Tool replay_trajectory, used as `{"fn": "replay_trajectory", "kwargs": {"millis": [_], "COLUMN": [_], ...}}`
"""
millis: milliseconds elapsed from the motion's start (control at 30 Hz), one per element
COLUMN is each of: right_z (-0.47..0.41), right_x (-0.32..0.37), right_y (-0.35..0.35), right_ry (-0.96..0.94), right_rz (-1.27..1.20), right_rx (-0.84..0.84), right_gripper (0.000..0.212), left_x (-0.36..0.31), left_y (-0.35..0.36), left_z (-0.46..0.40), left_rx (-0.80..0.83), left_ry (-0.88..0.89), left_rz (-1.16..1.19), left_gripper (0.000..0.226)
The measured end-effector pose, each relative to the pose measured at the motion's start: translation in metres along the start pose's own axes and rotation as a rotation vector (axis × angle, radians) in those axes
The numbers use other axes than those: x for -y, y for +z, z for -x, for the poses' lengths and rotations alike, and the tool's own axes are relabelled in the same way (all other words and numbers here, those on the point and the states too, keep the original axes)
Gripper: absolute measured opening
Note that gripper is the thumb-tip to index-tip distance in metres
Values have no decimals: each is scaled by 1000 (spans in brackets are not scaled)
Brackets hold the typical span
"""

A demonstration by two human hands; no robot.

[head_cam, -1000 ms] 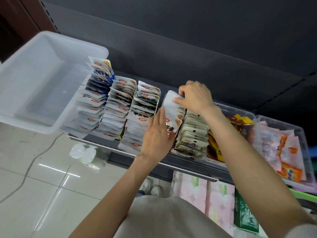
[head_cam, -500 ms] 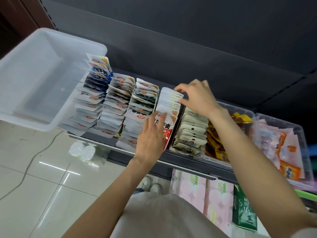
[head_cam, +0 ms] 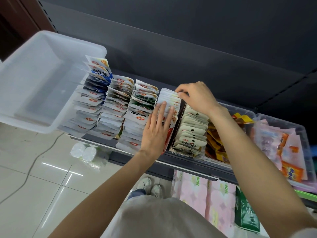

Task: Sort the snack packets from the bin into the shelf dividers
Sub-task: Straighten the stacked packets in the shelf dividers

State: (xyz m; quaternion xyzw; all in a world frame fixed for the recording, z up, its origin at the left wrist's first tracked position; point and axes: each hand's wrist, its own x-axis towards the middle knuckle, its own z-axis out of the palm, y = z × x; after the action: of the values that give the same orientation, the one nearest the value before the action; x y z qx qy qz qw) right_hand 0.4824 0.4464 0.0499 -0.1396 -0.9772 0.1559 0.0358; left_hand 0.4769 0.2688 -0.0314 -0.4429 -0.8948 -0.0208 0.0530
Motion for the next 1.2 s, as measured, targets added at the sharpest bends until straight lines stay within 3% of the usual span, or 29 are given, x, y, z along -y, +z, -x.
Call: {"fn": "replay_trajectory", "kwargs": {"millis": [133,200,367,567,733,800,900,1000,1200], "right_z": [3,1,-6,-8,3,17,33,32,24], "right_x": [-8,-6,-2,4,5,10,23,28,32], "right_y": [-10,-12,-7,-1,-10,-14,-7,7,18], "right_ry": [28,24,14,-45,-93,-136,-157,-133,-158], "right_rz": [-116,-135,-34,85,66,114,184,254,273], "right_rx": [-105,-62,-5,20,-21,-46,113,141,44], "right_gripper": [20,20,13,24,21,17,18,14,14], "left_x": [3,1,-1,-2,1,5,14,23,17], "left_y": [-2,-6,-8,-4,-10,-11,-18,-15,-23], "left_z": [-4,-7,-17,-20,-20,-10,15,33,27], "left_rx": [-56,-34,-67,-26,-134,-213,-267,-194,-39], "left_ry": [32,60,10,13,20,23,3,-56,-146], "left_rz": [131,128,56,4,310,494,657,676,662], "left_gripper": [81,78,68,66,68,59,34,28,47]}}
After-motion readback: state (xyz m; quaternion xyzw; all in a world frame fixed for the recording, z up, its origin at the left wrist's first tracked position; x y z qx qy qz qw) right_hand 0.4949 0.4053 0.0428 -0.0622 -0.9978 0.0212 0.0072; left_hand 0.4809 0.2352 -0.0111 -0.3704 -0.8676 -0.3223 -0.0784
